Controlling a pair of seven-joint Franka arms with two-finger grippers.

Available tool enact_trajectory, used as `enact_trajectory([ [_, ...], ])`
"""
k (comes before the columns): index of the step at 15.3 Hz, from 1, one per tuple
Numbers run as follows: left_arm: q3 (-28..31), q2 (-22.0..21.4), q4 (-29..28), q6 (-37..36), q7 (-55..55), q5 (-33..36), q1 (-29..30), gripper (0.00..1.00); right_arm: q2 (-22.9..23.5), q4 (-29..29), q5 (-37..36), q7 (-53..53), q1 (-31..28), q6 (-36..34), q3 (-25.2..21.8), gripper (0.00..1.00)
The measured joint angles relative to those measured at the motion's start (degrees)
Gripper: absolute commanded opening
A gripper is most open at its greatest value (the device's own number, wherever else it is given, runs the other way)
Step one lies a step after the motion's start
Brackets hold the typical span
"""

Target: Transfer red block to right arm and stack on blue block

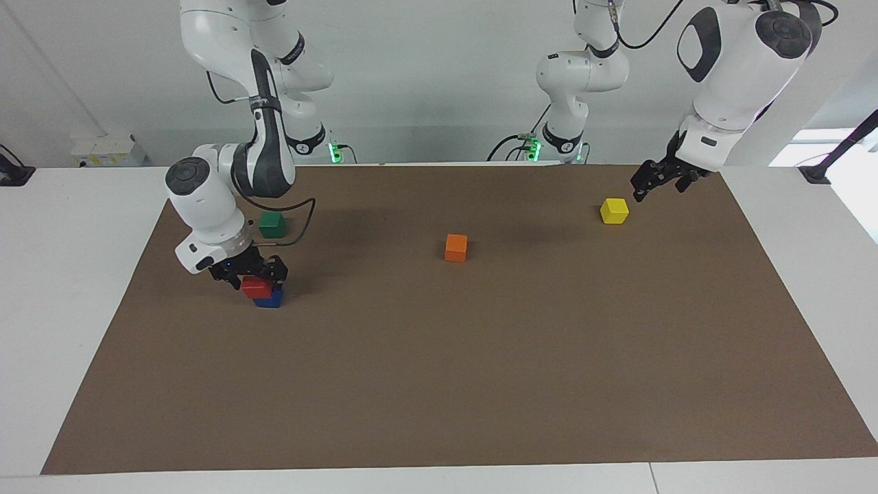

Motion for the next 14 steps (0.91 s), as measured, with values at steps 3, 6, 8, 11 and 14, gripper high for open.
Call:
enact_trajectory([
  [3,0.0,-0.1,0.0,-0.2,0.0,0.0,0.0,1.00,-1.6,3.9,-0.3,0.0,0.0,-5.0,0.0,1.00],
  [6,0.0,-0.3,0.0,-0.3,0.0,0.0,0.0,1.00,-3.9,8.0,-2.8,0.0,0.0,-11.5,0.0,1.00],
  [8,0.0,-0.3,0.0,-0.4,0.0,0.0,0.0,1.00,-5.3,12.6,-3.1,0.0,0.0,-18.0,0.0,1.00],
  [11,0.0,-0.4,0.8,-0.4,0.0,0.0,0.0,1.00,-6.7,18.9,-3.1,0.0,0.1,-25.8,0.0,1.00],
  [14,-0.1,-0.5,1.0,-0.3,0.0,0.0,0.0,1.00,-8.9,23.4,-3.1,0.0,0.1,-32.0,0.0,1.00],
])
